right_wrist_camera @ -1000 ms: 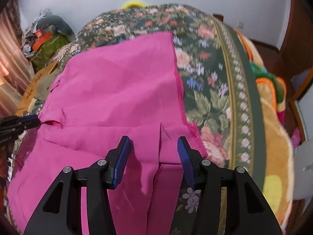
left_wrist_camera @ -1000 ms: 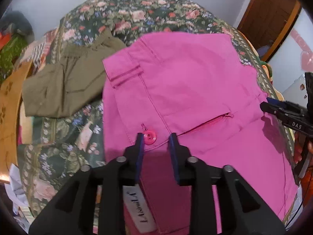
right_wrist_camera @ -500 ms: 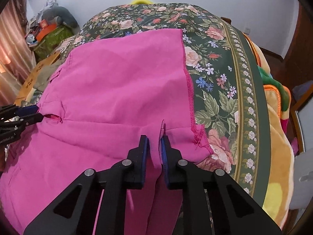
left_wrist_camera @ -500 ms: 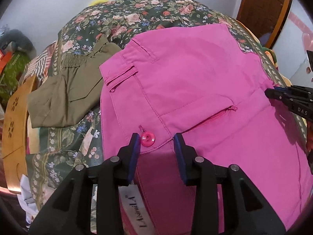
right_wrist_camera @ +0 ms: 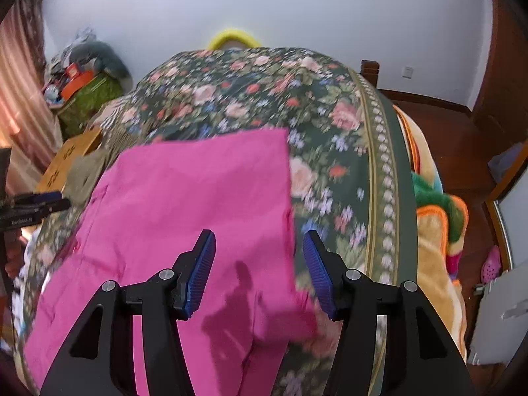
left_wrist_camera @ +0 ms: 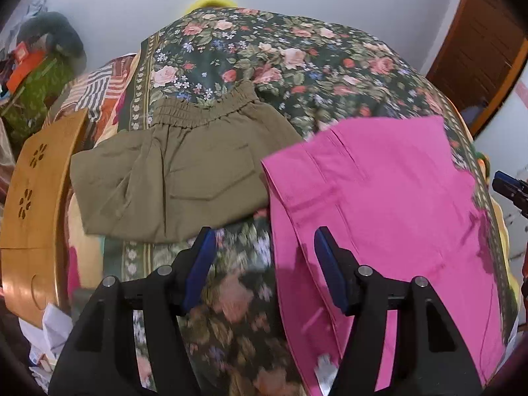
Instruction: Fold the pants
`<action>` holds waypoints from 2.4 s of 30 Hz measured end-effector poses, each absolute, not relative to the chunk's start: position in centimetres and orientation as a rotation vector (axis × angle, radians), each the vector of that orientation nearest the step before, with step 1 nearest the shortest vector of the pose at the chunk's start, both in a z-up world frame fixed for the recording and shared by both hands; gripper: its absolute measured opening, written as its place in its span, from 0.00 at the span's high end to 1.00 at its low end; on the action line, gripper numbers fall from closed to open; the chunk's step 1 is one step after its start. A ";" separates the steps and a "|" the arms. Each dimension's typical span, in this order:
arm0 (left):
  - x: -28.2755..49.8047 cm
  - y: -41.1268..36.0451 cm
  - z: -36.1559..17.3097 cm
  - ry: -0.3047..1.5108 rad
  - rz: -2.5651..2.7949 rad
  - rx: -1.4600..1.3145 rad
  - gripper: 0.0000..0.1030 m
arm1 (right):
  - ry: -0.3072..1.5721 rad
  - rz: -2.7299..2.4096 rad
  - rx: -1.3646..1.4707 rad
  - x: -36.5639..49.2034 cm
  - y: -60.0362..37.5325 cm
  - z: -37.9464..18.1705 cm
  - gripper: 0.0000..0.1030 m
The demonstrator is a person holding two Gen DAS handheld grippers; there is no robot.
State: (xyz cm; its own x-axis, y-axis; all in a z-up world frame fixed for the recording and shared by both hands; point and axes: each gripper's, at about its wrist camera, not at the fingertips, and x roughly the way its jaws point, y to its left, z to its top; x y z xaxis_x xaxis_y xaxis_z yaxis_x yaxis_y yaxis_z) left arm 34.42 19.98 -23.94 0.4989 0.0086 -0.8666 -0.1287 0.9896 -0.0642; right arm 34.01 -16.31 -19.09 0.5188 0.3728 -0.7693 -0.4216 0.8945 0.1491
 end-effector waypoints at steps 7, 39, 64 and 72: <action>39.4 21.0 -26.8 1.079 0.057 -0.208 0.40 | 0.924 0.466 -0.026 39.0 -15.4 -20.2 0.50; 40.9 17.9 -18.5 0.846 0.012 -0.074 0.89 | 0.769 0.469 -0.008 42.9 -12.6 -15.4 0.96; 22.3 13.6 -14.5 0.812 -0.013 0.076 0.91 | 0.788 0.566 0.008 21.8 -18.5 -12.0 0.96; 17.4 12.9 -20.5 0.939 -0.032 0.058 0.91 | 0.937 0.534 -0.030 17.5 -18.7 -17.7 0.95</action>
